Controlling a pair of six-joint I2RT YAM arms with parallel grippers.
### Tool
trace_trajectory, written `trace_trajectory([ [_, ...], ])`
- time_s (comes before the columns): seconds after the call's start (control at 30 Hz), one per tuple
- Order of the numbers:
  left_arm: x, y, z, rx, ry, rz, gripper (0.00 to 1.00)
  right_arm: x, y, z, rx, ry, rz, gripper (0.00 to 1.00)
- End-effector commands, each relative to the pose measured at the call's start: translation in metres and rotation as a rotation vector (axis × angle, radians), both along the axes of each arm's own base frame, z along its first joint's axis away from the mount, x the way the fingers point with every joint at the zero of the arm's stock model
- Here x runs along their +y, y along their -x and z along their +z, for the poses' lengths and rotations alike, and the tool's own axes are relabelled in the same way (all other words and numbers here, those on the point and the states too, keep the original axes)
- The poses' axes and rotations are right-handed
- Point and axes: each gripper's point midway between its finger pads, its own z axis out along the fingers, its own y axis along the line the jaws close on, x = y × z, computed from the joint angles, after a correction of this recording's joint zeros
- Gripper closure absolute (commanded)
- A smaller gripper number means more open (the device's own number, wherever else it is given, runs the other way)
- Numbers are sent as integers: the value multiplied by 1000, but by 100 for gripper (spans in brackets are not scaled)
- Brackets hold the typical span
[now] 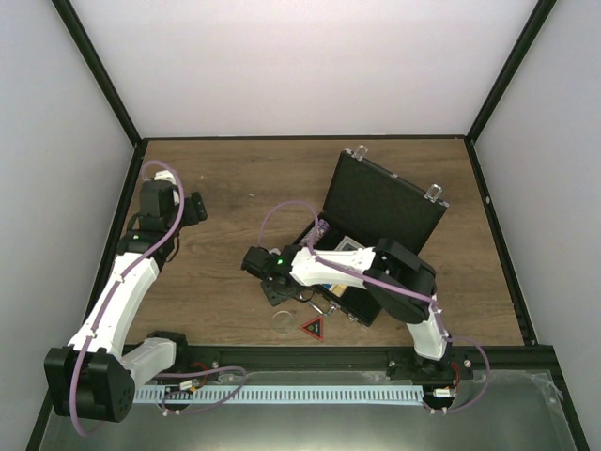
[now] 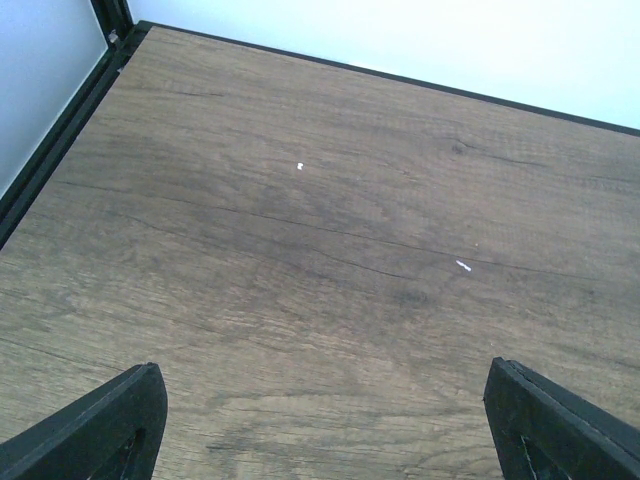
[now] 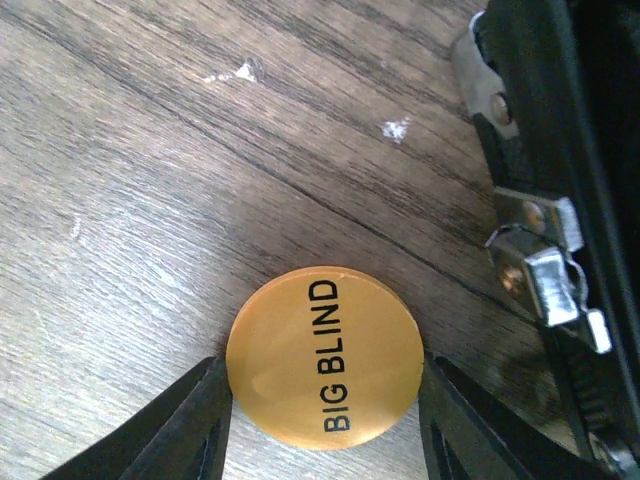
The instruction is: Pack up texas hold em set
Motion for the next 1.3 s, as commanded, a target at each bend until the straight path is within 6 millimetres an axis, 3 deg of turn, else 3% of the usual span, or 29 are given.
trace_trajectory([
  [0.0,0,-1,0,-9,-2,-10,11,-3,-8,28,-56,-19,-10,49],
  [0.23,-1,-1,-1,-7,0,-10,11,2,-10,58,-84,-93,-16,50],
  [0.43,-1,-1,-2,-6,-1,-12,11,-11,-12,76,-111,-96,-44,50],
  [0.6,-1,-1,-1,-7,0,-12,11,-42,-22,95,-129,-134,-107,50],
  [0.77,-1,-1,-1,-8,0,-13,11,-91,-39,107,-141,-183,-204,50],
  [0.93,-1,-1,-1,-6,1,-15,11,-146,-62,101,-152,-204,-304,50],
  [1.03,-1,-1,-1,-5,1,-15,11,-176,-75,87,-149,-193,-358,49],
  [1.27,-1,-1,-2,-2,0,-14,11,-198,-93,69,-139,-187,-399,49],
])
